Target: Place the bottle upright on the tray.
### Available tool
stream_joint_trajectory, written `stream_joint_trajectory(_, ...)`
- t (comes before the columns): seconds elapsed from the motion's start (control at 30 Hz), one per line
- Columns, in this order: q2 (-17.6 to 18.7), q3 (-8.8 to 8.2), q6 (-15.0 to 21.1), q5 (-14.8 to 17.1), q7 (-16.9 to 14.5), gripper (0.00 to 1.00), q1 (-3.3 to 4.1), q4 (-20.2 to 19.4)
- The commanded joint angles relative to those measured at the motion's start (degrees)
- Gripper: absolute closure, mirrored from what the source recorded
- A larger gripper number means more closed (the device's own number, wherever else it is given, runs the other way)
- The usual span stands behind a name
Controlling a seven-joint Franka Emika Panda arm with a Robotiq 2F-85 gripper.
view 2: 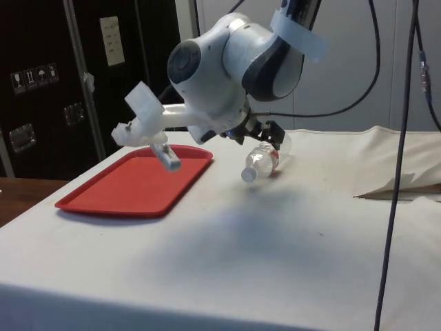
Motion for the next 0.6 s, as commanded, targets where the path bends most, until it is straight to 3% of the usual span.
stream_joint_trajectory(0.0,0.69,0.0,-0.69,-0.69,0.97,0.0,0.34,0.46)
stream_joint_trajectory(0.27,2.64,0.46,-1.38,-1.49,2.58,0.0,0.0,1.15)
stream_joint_trajectory(0.53,5.67,0.11,-1.83,-4.3,5.96,0.0,0.11,2.29)
stream_joint_trajectory(0.57,5.33,0.4,-1.72,-3.5,5.39,0.0,-0.06,2.01)
